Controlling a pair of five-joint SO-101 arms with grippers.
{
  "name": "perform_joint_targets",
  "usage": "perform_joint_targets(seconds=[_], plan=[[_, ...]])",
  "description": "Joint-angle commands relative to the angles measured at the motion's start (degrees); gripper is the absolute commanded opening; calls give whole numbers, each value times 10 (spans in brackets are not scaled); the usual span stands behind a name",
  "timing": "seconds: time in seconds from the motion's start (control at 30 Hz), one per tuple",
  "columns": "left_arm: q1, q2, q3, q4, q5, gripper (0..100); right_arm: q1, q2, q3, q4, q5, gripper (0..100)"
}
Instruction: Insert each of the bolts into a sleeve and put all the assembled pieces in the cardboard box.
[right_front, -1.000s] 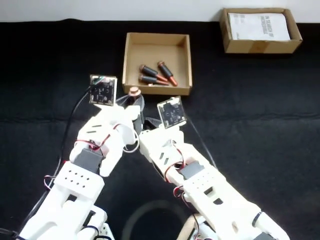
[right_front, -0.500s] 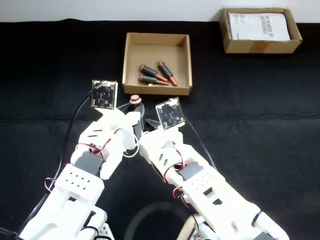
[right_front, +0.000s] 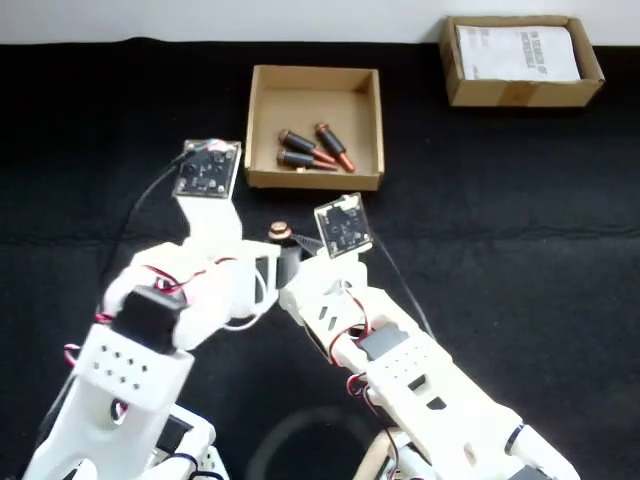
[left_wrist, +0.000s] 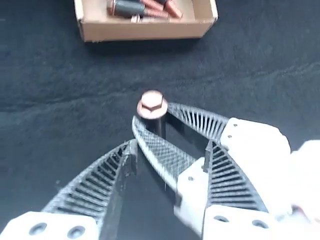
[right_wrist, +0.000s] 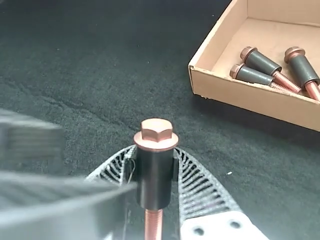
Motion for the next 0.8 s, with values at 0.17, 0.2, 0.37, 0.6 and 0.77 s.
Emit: perform_joint_targets(seconds=[0.17,0.2,0.37,0.6,0.77], plan=[[-4,-12,-172,203,-56,1,13,-14,-8,-9,-3,8],[-21,-20,-176,207,-70,13,15,-14,-10,-9,-3,8],[-166,-95,-101,144,-99,9,42,-15,-22,-8,-3,8],[-353,-216,197,-155,-98,9,82,-11,-128,58,53,8],[-371,-282,371,-320,-98,9,83,34,-246,170,145,8]])
